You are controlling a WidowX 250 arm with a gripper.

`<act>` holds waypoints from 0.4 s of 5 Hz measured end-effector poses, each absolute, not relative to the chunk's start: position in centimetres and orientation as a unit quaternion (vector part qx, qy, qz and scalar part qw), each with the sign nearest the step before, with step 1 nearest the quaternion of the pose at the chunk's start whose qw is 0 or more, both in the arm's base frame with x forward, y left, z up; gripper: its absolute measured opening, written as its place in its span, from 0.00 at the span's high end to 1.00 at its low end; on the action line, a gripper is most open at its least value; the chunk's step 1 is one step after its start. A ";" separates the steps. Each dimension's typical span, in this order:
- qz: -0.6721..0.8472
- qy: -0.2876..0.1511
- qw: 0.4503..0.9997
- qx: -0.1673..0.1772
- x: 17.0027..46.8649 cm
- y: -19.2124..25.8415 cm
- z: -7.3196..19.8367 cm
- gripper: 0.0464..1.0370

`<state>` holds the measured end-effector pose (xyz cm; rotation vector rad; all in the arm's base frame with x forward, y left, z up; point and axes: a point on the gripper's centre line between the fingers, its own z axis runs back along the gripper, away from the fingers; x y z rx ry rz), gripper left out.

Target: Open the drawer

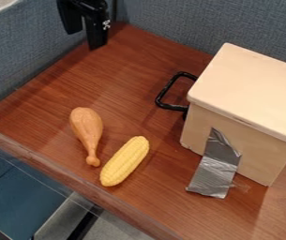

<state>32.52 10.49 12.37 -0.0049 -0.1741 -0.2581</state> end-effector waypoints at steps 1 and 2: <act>-0.128 -0.070 0.989 -0.011 32.3 10.4 11.2 0.04; -0.134 -0.061 0.989 -0.011 31.9 10.0 10.6 0.04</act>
